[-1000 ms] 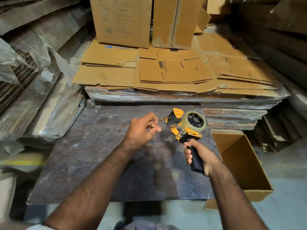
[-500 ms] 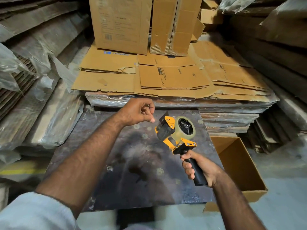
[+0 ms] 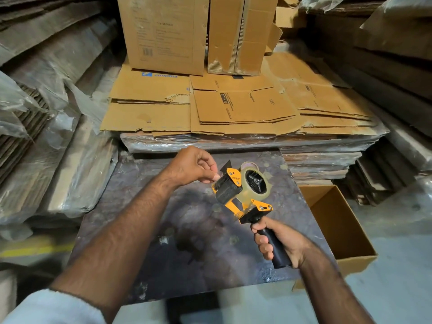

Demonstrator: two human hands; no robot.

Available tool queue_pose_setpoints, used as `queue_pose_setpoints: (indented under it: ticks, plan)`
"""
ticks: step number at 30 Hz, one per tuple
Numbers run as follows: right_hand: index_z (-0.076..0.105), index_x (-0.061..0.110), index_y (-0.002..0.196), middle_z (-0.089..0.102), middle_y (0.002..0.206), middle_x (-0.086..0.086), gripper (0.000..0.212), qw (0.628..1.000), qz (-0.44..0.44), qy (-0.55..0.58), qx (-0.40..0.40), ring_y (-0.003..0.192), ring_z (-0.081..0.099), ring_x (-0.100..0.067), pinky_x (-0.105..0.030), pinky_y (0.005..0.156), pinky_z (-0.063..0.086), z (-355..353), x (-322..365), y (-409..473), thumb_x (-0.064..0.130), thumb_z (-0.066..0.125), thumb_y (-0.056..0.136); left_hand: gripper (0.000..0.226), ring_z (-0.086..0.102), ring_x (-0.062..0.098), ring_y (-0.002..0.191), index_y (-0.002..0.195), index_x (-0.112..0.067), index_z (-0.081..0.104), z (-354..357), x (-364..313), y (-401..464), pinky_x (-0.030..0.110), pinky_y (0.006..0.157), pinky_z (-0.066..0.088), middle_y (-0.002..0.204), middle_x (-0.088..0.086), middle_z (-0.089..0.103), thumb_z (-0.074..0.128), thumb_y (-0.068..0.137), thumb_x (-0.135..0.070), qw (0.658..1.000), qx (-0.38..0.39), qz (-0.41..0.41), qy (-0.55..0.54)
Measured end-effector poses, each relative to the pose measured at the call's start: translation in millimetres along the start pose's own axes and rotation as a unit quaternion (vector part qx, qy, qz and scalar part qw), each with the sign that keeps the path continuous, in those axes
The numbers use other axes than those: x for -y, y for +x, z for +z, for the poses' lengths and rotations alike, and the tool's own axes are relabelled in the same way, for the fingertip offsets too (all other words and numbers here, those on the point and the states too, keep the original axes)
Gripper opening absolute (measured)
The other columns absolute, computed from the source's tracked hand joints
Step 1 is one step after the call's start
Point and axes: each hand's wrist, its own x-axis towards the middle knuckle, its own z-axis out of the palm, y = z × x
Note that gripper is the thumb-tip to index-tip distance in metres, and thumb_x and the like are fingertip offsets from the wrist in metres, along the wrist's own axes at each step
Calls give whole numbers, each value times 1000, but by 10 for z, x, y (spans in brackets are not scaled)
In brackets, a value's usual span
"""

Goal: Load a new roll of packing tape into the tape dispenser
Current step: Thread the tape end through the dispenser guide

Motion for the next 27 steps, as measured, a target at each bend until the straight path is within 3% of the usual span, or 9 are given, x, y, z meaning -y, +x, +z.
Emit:
queue_pose_setpoints:
  ticks: [4,9,14,19,24,27]
  plan:
    - [59,14,62,47,54,-1,20,1000,2,2,-4,36,43,-11,-20,34,40,96,-17,4,16,60,82,14,76,23,75,88,-1,76,-48,43,-57,42,81,63,78,13,78,82,76,3,999,27,-8,-35]
    - [59,15,70,44,56,1,9,998,-11,34,-48,38,41,-10,-20,34,39,126,-38,72,19,66,74,10,76,33,81,86,-5,78,-171,54,-84,45,81,63,79,16,77,82,78,0,999,1,16,-32]
    - [59,15,68,45,56,0,11,999,-2,12,-31,37,43,-10,-21,34,40,184,-18,64,19,64,77,10,75,24,74,84,-9,78,-98,68,-59,48,81,63,76,11,76,81,79,-1,999,-14,18,-23]
    - [59,15,64,47,56,0,15,1000,7,15,-17,37,44,-10,-22,34,42,218,-11,99,19,65,77,17,77,31,81,91,-11,74,-9,116,-71,48,79,64,98,14,70,81,80,0,999,-31,11,-39]
    - [60,14,66,47,56,0,14,999,12,30,-12,37,45,-11,-22,34,43,171,-44,86,18,64,79,13,72,22,73,88,-9,69,36,207,-95,47,80,63,77,8,70,80,82,-3,998,-20,4,-62]
    - [60,13,68,47,56,0,13,999,19,40,-16,37,45,-11,-21,34,42,175,-28,80,18,63,79,12,70,20,81,93,-13,75,91,183,-119,38,83,62,83,8,76,69,91,-4,998,-18,5,-55]
